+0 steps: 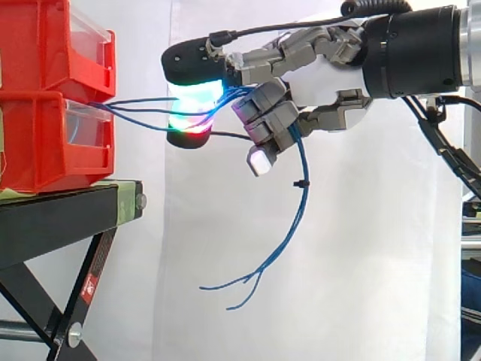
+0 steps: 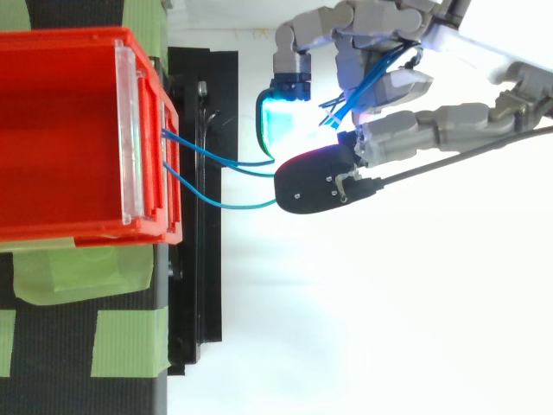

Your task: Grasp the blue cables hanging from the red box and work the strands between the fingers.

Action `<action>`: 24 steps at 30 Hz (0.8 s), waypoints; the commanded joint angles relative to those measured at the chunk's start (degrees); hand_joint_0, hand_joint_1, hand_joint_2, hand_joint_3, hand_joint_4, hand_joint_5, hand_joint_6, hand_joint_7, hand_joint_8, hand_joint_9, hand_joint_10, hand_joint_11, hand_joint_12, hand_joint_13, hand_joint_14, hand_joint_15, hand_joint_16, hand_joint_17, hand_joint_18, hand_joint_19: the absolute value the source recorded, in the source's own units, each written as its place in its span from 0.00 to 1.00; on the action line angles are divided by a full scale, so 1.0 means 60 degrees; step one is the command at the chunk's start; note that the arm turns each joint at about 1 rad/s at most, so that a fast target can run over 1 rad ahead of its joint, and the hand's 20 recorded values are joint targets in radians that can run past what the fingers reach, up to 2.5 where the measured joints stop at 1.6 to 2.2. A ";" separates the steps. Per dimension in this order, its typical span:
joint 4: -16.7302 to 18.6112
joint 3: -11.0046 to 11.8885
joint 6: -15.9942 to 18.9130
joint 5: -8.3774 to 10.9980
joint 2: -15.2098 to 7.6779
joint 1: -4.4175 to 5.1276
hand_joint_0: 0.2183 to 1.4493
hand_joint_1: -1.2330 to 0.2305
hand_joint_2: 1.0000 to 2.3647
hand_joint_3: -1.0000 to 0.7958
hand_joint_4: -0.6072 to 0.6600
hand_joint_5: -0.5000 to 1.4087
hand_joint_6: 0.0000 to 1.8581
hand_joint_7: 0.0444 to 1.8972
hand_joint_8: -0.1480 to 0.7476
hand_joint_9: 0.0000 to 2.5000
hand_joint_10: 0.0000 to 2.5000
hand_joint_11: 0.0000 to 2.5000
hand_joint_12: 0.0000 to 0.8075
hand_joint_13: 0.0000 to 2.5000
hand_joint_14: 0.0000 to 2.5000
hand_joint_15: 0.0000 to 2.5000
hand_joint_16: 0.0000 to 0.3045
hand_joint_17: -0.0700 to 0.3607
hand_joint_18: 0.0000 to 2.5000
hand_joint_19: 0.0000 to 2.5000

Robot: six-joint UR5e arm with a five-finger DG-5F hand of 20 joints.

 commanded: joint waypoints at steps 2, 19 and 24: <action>-0.0002 0.0000 0.0000 0.0015 -0.0001 0.0000 0.51 0.33 0.02 0.45 0.53 0.51 0.28 0.71 0.62 0.24 1.00 0.95 0.60 0.24 1.00 0.64 0.19 0.46 0.44 0.36; -0.0002 -0.0015 0.0000 0.0015 -0.0001 0.0000 0.51 0.33 0.02 0.45 0.53 0.51 0.29 0.71 0.62 0.24 1.00 0.94 0.61 0.24 1.00 0.63 0.19 0.46 0.44 0.36; -0.0002 0.0000 0.0000 0.0015 -0.0001 0.0000 0.51 0.33 0.02 0.45 0.53 0.51 0.29 0.71 0.62 0.24 1.00 0.95 0.61 0.24 1.00 0.64 0.19 0.46 0.44 0.35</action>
